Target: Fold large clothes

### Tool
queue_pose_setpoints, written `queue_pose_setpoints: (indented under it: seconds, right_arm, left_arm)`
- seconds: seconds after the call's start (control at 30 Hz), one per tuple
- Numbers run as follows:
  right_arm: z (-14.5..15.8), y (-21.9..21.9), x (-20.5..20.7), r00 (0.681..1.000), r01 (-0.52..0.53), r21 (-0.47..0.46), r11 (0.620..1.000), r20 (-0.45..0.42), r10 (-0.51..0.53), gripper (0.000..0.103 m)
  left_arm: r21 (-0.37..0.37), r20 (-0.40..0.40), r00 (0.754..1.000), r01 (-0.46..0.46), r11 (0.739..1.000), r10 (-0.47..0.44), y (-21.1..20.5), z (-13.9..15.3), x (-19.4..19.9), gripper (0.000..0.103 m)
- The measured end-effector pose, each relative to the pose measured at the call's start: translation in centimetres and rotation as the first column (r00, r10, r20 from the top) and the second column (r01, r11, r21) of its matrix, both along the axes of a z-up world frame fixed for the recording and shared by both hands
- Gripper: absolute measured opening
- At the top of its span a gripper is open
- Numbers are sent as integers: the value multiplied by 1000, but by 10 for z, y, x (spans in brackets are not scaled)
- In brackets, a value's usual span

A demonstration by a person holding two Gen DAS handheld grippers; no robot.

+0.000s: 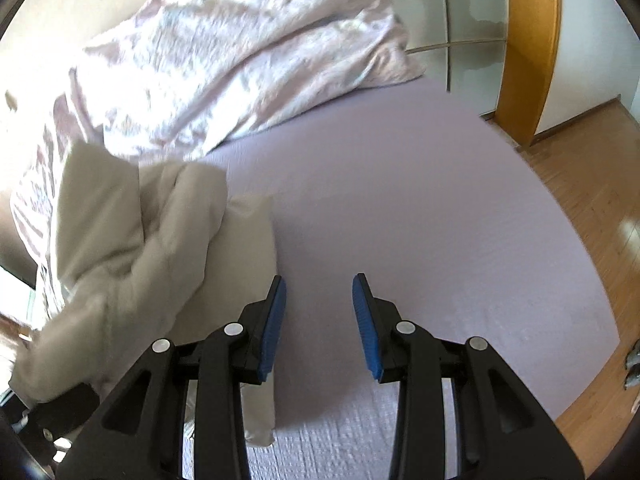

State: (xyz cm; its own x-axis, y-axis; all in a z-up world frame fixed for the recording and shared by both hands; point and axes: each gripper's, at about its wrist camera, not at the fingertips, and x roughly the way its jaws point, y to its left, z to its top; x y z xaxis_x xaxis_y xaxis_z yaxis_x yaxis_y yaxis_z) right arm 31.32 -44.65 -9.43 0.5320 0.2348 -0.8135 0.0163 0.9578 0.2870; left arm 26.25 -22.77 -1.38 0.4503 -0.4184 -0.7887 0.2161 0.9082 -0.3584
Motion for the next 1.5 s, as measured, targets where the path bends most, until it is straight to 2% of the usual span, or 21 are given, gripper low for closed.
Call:
queue_pose_setpoints:
  seconds: [0.07, 0.2, 0.27, 0.3, 0.4, 0.47, 0.57, 0.7, 0.8, 0.87, 0.93, 0.97, 1.03, 1.23, 1.5]
  right_arm:
    - [9, -6, 3, 1000, 7, 15, 1000, 17, -7, 36]
    - [30, -2, 9, 998, -15, 70, 997, 54, 11, 37]
    - [42, 5, 13, 996, -43, 106, 993, 78, 34, 43]
    - [49, 10, 15, 995, -61, 129, 990, 91, 49, 45]
    - [64, 27, 25, 988, -131, 233, 964, 112, 108, 53]
    - [69, 39, 28, 983, -176, 308, 935, 105, 151, 60]
    - [70, 59, 36, 974, -225, 370, 901, 71, 214, 61]
    - [65, 83, 45, 968, -245, 321, 915, 36, 247, 61]
    - [57, 93, 48, 963, -261, 308, 915, 16, 269, 61]
    - [51, 98, 45, 961, -269, 290, 918, 12, 278, 58]
    - [45, 101, 44, 959, -275, 278, 920, 16, 282, 35]
    - [43, 101, 42, 960, -275, 272, 922, 22, 280, 27]
    - [42, 98, 36, 965, -262, 233, 936, 32, 262, 20]
    - [13, 77, 38, 985, -154, 180, 972, -43, 164, 16]
    - [-14, 79, 45, 984, -133, 145, 980, -102, 149, 16]
  left_arm:
    - [3, 11, 1000, 10, 1000, -10, -2, 8, -4, 63]
    - [-21, 61, 998, 28, 999, -27, -1, 38, -8, 73]
    - [-20, 111, 994, 18, 1000, -15, 7, 56, -9, 85]
    - [-5, 148, 989, -6, 1000, 7, 17, 67, -10, 87]
    - [43, 191, 978, -88, 995, 78, 46, 78, -5, 87]
    - [91, 199, 968, -171, 981, 150, 74, 76, 3, 87]
    - [140, 182, 952, -274, 951, 248, 110, 65, 12, 87]
    - [166, 147, 929, -362, 917, 340, 149, 47, 19, 87]
    - [188, 122, 924, -380, 906, 363, 159, 33, 23, 87]
    - [193, 102, 928, -371, 908, 358, 159, 23, 28, 87]
    - [196, 78, 938, -347, 917, 338, 152, 14, 30, 87]
    - [197, 68, 942, -334, 922, 327, 148, 9, 32, 87]
    - [196, 58, 949, -314, 929, 309, 139, 1, 31, 87]
    - [228, 96, 960, -279, 933, 264, 122, 5, 33, 87]
    - [255, 100, 958, -285, 924, 268, 123, -4, 43, 90]
